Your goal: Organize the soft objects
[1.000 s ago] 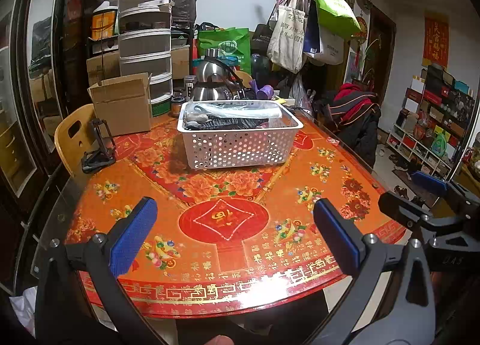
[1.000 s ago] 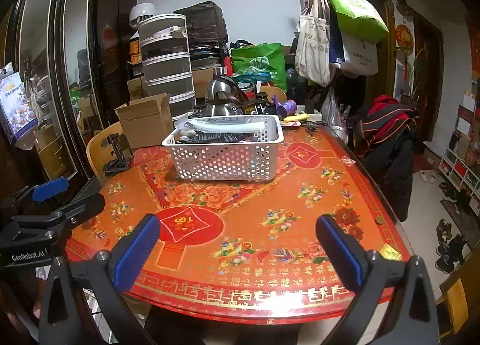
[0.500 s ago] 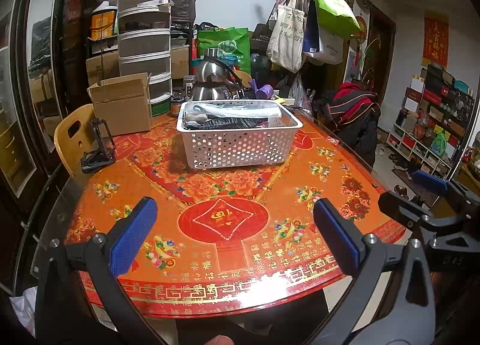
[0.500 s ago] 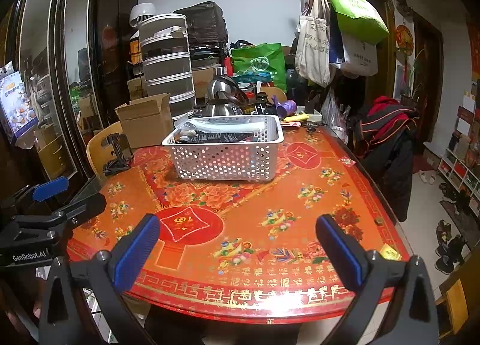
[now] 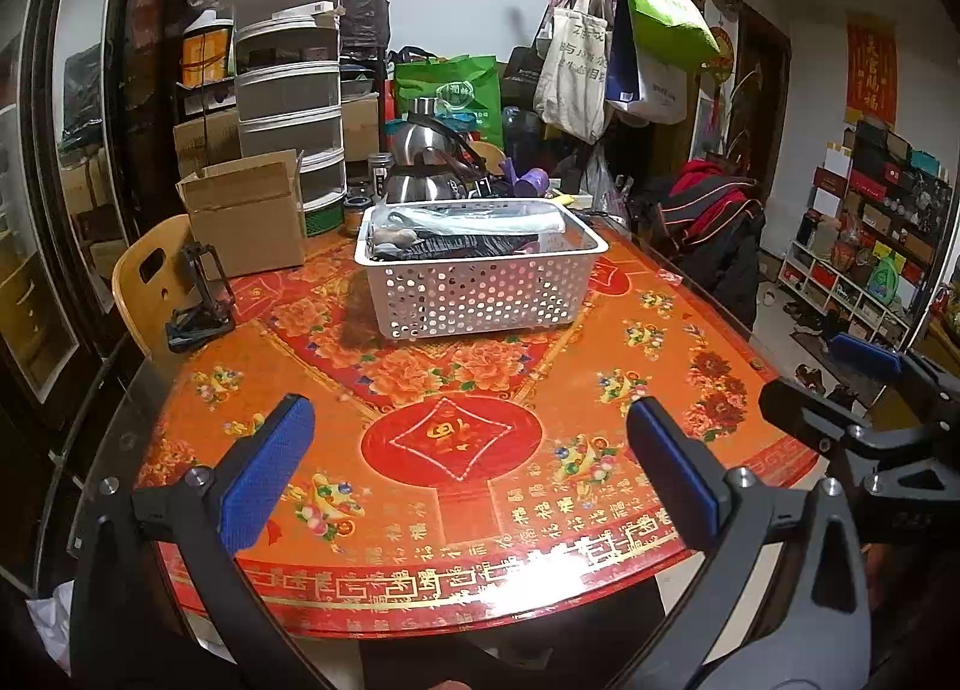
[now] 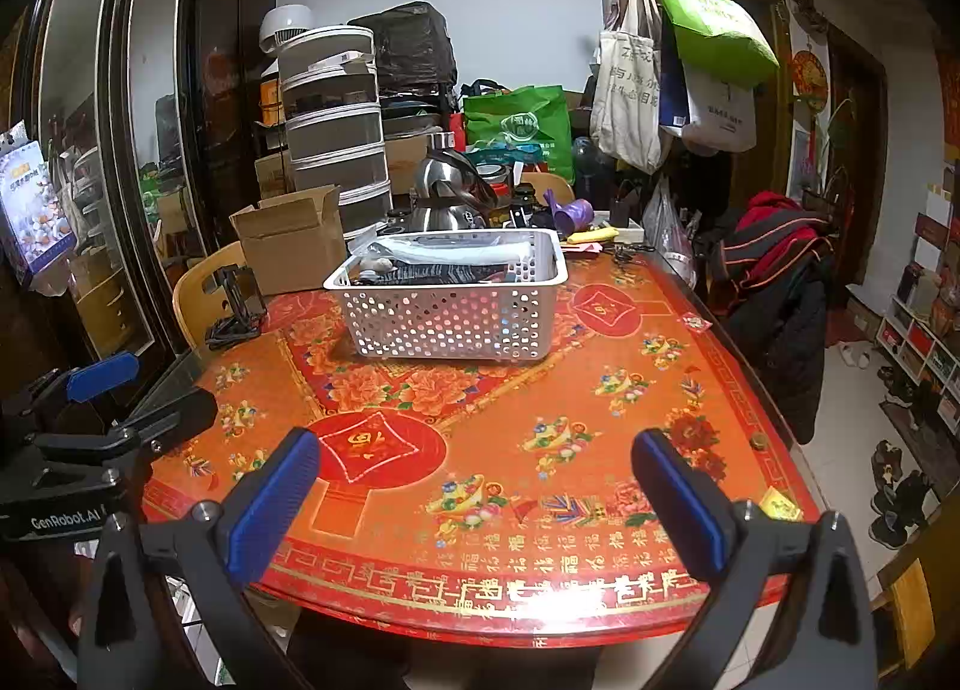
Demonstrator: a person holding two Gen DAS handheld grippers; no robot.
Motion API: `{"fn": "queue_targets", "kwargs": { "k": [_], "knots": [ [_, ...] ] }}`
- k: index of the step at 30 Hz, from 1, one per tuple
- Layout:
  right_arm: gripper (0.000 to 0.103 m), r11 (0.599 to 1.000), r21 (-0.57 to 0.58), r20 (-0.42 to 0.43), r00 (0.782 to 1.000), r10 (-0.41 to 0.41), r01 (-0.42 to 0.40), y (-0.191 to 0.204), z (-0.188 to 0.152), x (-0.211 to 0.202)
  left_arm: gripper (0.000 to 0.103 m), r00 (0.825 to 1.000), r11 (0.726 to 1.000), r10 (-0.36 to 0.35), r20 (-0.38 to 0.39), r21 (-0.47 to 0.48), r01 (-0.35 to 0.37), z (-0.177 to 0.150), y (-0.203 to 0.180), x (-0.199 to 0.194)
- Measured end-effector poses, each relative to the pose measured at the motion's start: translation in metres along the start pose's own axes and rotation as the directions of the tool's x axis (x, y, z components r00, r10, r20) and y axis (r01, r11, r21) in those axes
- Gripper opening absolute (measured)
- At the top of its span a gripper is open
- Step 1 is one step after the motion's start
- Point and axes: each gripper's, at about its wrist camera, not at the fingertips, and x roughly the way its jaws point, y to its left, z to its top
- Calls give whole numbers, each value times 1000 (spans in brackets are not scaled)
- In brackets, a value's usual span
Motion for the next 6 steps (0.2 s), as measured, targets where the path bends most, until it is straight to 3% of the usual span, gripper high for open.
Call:
{"fn": "queue_targets", "kwargs": {
  "k": [6],
  "knots": [
    [103,1000,-4,-4,1000,-2,2,1,-3,2,103,1000,1000,2,3,-3,-2,-3,2,0]
  ]
}}
